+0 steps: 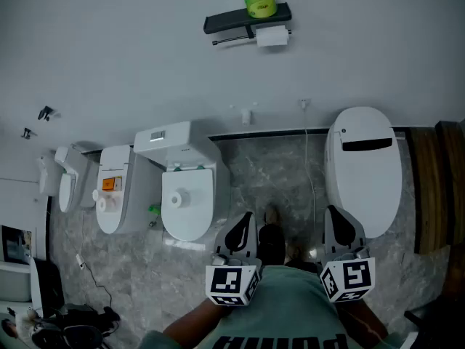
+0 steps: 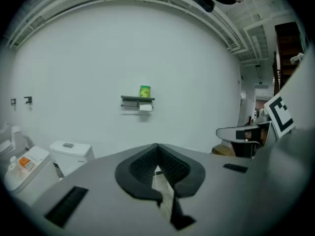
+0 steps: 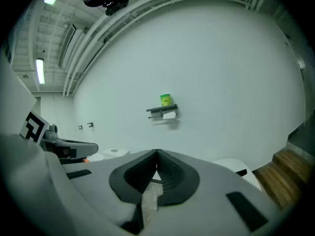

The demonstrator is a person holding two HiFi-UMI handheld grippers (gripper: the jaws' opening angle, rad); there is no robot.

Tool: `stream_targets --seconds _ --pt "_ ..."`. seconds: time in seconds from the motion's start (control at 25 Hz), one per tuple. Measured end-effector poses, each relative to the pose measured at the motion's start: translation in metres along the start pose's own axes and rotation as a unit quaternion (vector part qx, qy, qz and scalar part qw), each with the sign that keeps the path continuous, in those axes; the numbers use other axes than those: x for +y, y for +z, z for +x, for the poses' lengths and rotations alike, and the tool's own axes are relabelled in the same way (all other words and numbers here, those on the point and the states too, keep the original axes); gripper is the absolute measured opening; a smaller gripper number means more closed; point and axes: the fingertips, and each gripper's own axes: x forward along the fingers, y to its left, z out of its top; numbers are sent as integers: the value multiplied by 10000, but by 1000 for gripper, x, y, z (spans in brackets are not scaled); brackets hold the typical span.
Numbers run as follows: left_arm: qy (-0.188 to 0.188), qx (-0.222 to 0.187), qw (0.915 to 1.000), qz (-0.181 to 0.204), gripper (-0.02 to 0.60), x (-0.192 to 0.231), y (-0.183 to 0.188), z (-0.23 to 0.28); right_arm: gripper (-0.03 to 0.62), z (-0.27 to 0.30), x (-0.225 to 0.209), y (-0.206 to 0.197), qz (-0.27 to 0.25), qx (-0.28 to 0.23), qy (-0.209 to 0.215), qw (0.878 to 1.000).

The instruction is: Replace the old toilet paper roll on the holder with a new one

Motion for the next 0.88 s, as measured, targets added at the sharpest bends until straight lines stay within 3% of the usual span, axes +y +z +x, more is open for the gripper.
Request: stream_targets --seconds 0.16,0.72,0.88 --pt "-164 -53 9998 134 6 10 13 26 8 31 -2 4 9 88 -59 9999" --pt "-484 -130 9987 -66 6 84 67 128 8 152 5 60 -234 220 -263 9991" --pt "-660 -348 9971 -124 6 97 90 151 8 174 11 76 -271 202 -347 9988"
